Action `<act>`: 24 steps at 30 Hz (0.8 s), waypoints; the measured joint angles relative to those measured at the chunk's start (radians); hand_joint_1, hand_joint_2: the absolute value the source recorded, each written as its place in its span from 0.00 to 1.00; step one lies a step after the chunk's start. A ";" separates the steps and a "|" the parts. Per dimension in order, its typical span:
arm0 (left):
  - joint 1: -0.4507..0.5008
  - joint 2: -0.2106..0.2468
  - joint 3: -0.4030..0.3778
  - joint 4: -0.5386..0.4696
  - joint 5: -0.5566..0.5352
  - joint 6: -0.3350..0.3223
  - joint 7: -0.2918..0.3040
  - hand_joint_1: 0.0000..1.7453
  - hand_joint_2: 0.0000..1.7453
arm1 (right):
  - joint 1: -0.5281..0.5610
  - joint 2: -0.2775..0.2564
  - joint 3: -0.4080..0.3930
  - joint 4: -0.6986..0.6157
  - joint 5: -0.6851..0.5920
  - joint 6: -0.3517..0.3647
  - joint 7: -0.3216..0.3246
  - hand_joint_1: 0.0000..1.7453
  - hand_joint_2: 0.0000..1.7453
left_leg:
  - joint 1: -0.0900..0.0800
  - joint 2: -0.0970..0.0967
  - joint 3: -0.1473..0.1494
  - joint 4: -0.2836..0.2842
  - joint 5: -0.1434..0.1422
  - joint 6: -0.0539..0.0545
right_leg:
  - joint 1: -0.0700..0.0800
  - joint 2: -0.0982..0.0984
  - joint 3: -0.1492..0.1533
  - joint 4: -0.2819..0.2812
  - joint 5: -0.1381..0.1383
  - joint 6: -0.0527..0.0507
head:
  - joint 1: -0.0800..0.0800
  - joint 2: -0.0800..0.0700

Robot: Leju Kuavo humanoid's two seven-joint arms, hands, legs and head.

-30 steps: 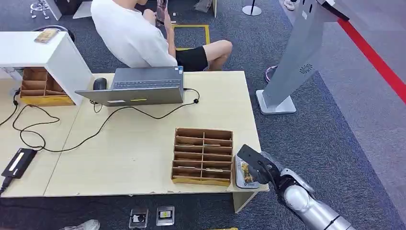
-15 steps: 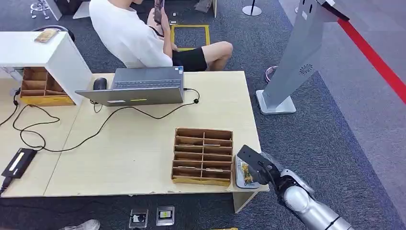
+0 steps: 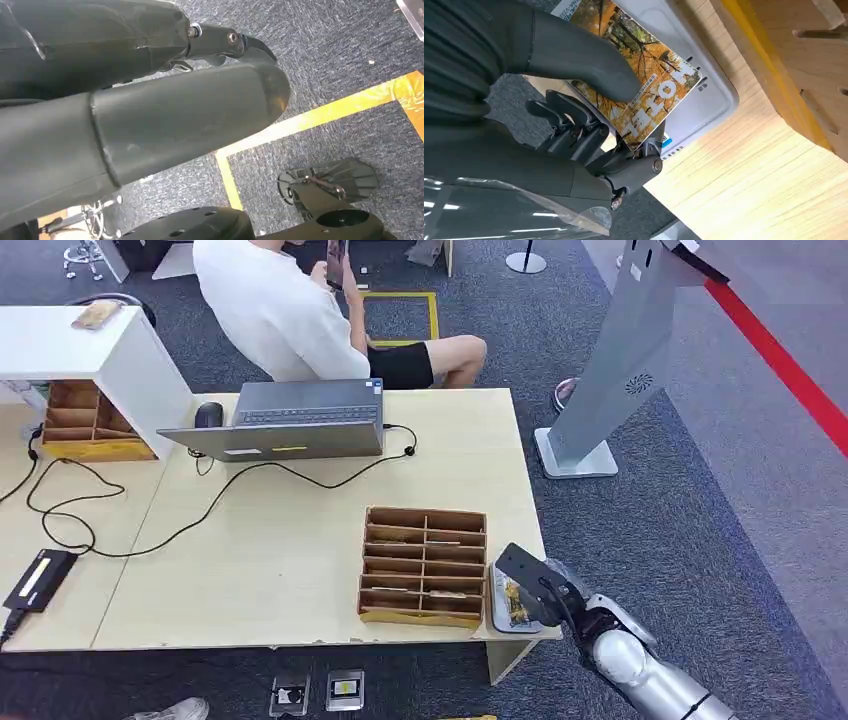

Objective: Pass the card to the sensor for recognition and then transmit it.

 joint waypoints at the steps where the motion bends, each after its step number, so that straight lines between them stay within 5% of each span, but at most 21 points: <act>1: 0.000 0.000 0.000 0.000 0.001 0.000 0.000 0.00 0.00 | 0.000 0.000 0.000 0.000 0.000 0.000 0.000 1.00 1.00 | 0.000 0.000 0.000 0.000 0.000 0.000 | 0.000 0.000 0.000 0.000 0.000 0.000 | 0.000 0.000; 24: 0.000 0.000 0.000 0.000 -0.008 -0.004 0.000 0.00 0.00 | 0.012 -0.001 0.000 -0.013 0.006 -0.008 0.009 1.00 1.00 | 0.000 0.000 0.001 0.000 0.000 0.000 | 0.000 0.000 0.000 0.000 0.000 0.000 | 0.000 0.000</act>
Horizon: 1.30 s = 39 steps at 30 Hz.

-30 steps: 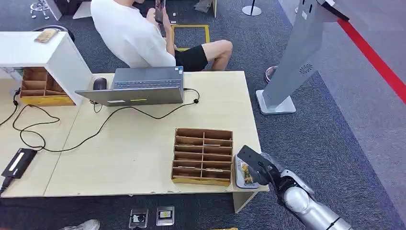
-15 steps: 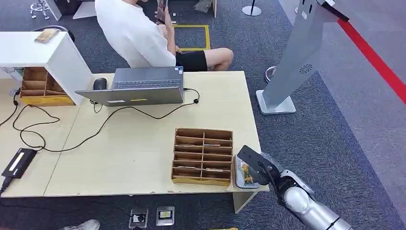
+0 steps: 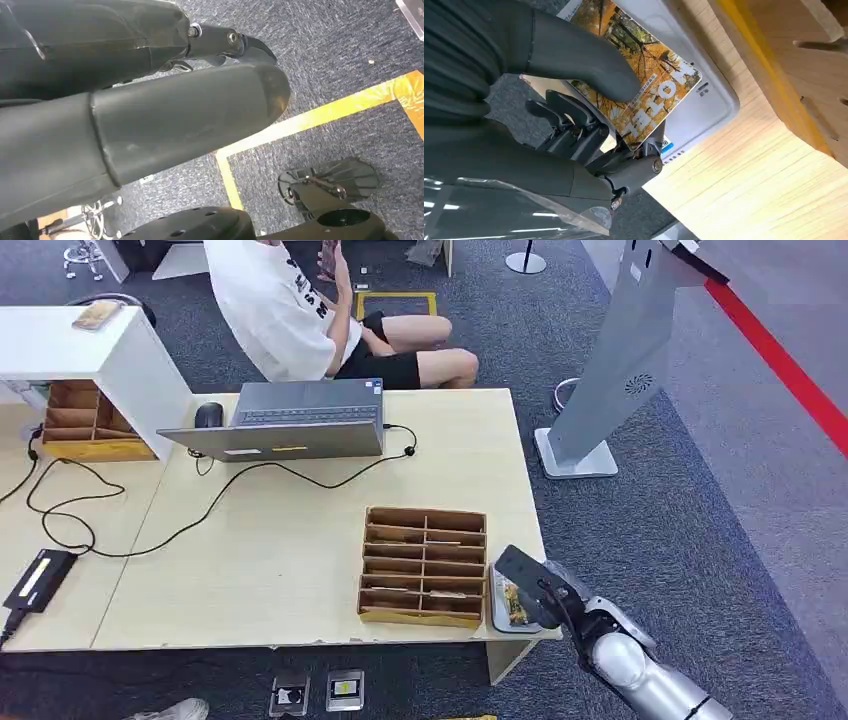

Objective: Pass the card to the sensor for recognition and then transmit it.

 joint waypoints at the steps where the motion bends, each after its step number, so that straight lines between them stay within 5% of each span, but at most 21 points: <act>1: 0.000 0.000 0.000 0.000 -0.001 -0.002 0.000 0.00 0.00 | 0.002 0.000 0.000 -0.001 0.000 -0.004 0.000 1.00 1.00 | 0.000 0.000 0.000 0.000 0.000 0.000 | 0.000 0.000 0.000 0.000 0.000 0.000 | 0.000 0.000; 39: -0.010 0.000 0.000 0.000 -0.006 -0.007 0.001 0.00 0.00 | 0.007 0.001 -0.015 -0.001 -0.001 0.003 -0.007 1.00 1.00 | 0.000 0.000 0.000 0.000 0.000 0.000 | 0.000 0.000 0.001 0.000 0.000 0.000 | 0.000 0.000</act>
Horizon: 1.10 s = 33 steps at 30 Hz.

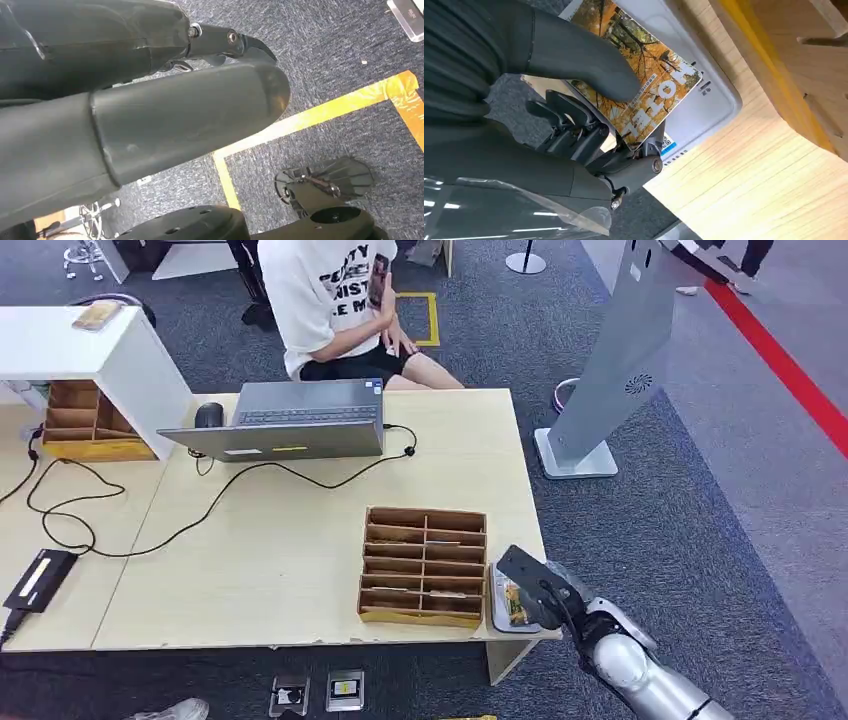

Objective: Pass the card to the sensor for recognition and then transmit it.

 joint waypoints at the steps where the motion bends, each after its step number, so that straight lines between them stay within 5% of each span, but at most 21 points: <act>1: 0.000 0.000 0.000 0.000 0.000 0.000 0.000 0.00 0.00 | 0.000 0.000 0.000 0.000 0.000 0.001 -0.001 1.00 1.00 | 0.000 0.000 0.000 0.000 0.000 0.000 | 0.000 0.000 0.000 0.000 0.000 0.000 | 0.000 0.000; 33: 0.000 0.000 0.000 0.000 0.000 0.000 0.000 0.00 0.00 | -0.004 0.000 0.001 0.000 -0.015 0.004 -0.002 1.00 1.00 | 0.000 0.000 0.000 0.000 0.000 0.000 | 0.000 0.000 0.000 0.000 0.000 0.000 | 0.000 0.000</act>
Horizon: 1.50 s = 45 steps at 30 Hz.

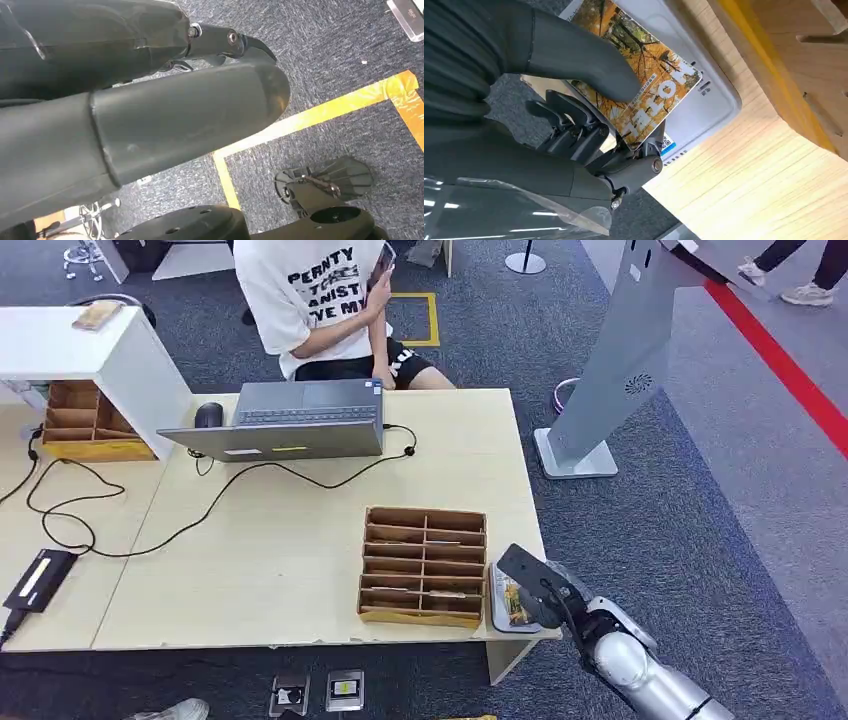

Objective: Pass the card to the sensor for recognition and then transmit it.

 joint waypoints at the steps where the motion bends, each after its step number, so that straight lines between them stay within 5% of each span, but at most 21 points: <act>1: 0.000 0.000 0.000 0.000 0.000 0.000 0.000 0.00 0.00 | 0.000 0.000 0.000 0.000 0.000 0.000 0.000 1.00 1.00 | 0.000 0.000 0.000 0.000 0.000 0.000 | 0.000 0.000 0.000 0.000 0.000 0.000 | 0.000 0.000; 45: 0.012 0.000 0.002 0.000 0.017 0.018 -0.001 0.00 0.00 | -0.006 0.014 0.001 0.006 0.018 0.013 -0.009 1.00 1.00 | 0.000 0.000 -0.001 0.000 0.000 0.000 | 0.000 0.000 0.000 0.000 0.000 0.000 | 0.000 0.000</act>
